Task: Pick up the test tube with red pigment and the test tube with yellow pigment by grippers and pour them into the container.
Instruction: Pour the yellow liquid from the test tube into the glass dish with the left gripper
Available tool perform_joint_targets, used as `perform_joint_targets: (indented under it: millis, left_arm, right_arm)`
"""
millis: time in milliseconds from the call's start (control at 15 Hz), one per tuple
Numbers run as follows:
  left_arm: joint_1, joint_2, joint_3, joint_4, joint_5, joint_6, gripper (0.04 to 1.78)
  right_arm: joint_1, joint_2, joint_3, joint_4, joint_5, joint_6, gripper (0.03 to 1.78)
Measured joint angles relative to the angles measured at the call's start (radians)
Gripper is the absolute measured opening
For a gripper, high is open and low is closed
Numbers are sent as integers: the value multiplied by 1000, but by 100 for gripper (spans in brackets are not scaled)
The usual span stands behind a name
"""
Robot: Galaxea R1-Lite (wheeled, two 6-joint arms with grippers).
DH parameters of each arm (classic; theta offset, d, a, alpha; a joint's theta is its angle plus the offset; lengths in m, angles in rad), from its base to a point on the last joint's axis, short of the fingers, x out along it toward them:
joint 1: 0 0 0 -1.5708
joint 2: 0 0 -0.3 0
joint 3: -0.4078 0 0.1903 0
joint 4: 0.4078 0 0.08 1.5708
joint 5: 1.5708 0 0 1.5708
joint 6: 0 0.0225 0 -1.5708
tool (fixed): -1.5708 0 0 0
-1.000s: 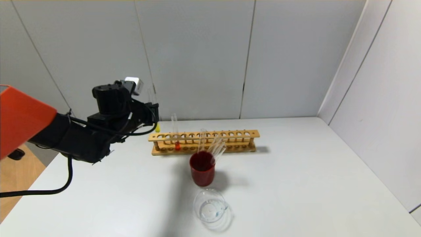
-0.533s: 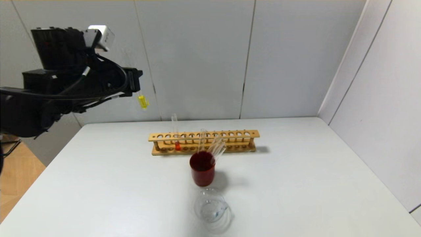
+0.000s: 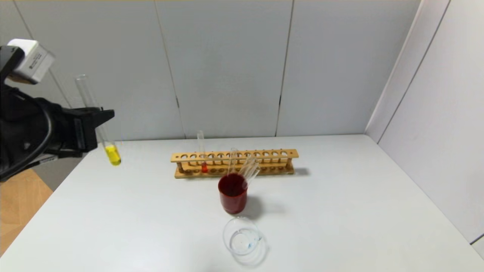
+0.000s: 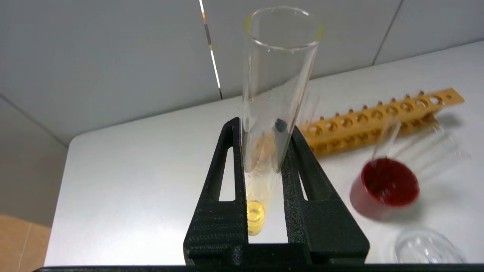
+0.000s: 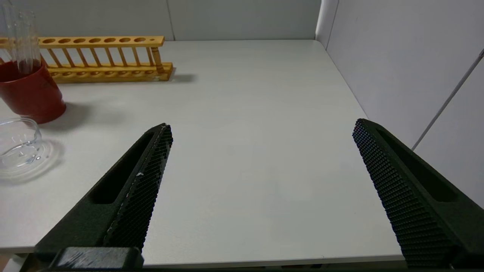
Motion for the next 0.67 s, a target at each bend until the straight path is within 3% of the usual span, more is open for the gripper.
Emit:
perform_joint_targets:
  millis: [333, 667]
  left_arm:
    - [-77, -214, 167, 119, -1, 56, 31]
    - [-216, -243, 267, 126, 3, 192, 31]
  right_arm:
    - [0, 0, 0, 0, 0, 0, 174]
    - [0, 0, 0, 0, 0, 0, 174]
